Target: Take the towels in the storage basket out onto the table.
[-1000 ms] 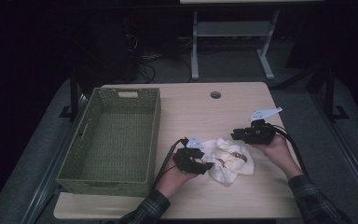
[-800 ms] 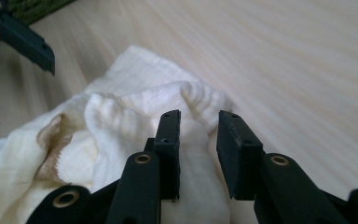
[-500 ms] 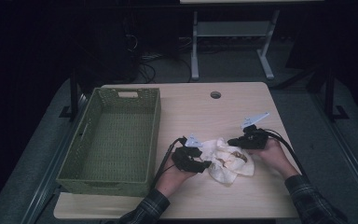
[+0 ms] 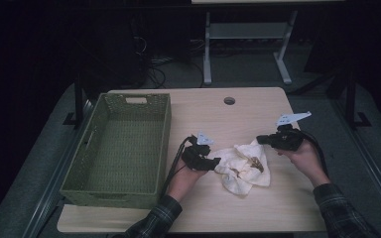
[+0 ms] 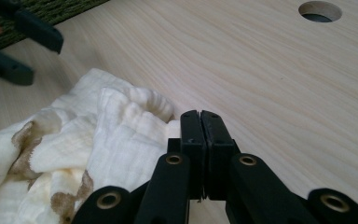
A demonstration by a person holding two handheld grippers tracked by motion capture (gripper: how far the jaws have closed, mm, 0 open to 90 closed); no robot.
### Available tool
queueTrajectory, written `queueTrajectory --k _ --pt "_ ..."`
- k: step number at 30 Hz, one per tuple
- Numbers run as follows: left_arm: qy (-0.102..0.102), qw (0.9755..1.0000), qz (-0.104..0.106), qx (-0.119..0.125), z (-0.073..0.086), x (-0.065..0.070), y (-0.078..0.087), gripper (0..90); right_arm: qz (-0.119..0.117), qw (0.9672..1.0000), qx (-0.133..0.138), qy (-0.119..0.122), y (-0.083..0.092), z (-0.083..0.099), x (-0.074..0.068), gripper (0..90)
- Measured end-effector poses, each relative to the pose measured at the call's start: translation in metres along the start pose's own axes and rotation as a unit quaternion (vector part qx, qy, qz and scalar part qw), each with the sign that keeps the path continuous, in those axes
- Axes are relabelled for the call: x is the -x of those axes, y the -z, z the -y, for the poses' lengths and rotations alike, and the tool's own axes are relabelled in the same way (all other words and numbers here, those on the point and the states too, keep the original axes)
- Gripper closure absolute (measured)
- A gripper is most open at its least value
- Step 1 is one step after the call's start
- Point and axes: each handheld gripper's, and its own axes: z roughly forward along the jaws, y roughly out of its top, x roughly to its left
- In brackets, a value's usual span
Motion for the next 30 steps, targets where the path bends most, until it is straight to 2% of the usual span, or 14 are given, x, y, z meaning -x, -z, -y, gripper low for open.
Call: queueTrajectory --k 1,2,3,5,9,11,12,14,16,17,18,19,24,30 --pt "0.0 0.9998 -0.018 -0.003 -0.002 -0.006 -0.003 49.2 0.002 1.0 0.001 0.003 0.001 0.0 0.001 88.2" --pt "0.0 0.9998 -0.018 -0.003 -0.002 -0.006 -0.003 49.9 0.003 1.0 0.001 0.003 0.001 0.001 0.001 88.2" --pt "0.005 0.9994 -0.033 -0.006 -0.002 -0.012 -0.009 50.1 0.004 1.0 0.002 0.004 0.002 0.001 0.002 88.2" --pt "0.019 0.9991 -0.036 -0.013 0.0 -0.019 -0.016 51.4 0.005 1.0 0.001 0.003 0.003 0.001 0.004 88.2" --pt "0.031 0.9983 -0.041 -0.029 0.003 -0.027 -0.029 54.3 0.011 0.9999 -0.001 0.0 0.005 0.003 0.006 88.2" --pt "0.031 0.998 -0.041 -0.035 0.003 -0.028 -0.032 55.8 0.012 0.9999 0.001 0.002 0.005 0.003 0.007 88.2" --pt "0.035 0.9979 -0.041 -0.036 0.003 -0.026 -0.035 57.7 0.012 0.9999 -0.001 -0.004 0.005 0.004 0.007 88.2" --pt "0.027 0.9979 -0.042 -0.041 0.004 -0.026 -0.037 62.7 0.014 0.9999 0.001 -0.002 0.006 0.004 0.008 88.2" --pt "0.022 0.9978 -0.046 -0.042 0.003 -0.026 -0.038 68.2 0.016 0.9999 0.002 -0.002 0.007 0.004 0.009 88.2" --pt "0.025 0.9982 -0.039 -0.039 0.003 -0.027 -0.038 76.1 0.015 0.9999 0.002 -0.006 0.008 0.004 0.009 88.2" --pt "0.025 0.9982 -0.039 -0.039 0.003 -0.027 -0.038 81.5 0.015 0.9999 0.002 -0.006 0.008 0.004 0.009 88.2" --pt "0.034 0.9982 -0.03 -0.039 0.003 -0.027 -0.039 84.6 0.017 0.9998 0.004 -0.004 0.009 0.004 0.01 88.2" --pt "0.039 0.9984 -0.03 -0.03 -0.003 -0.028 -0.035 87.1 0.021 0.9997 0.008 -0.003 0.013 0.003 0.011 88.2" --pt "0.035 0.9984 -0.043 -0.005 -0.021 -0.034 -0.03 87.1 0.044 0.999 0.012 -0.005 0.022 0.001 0.021 88.2"
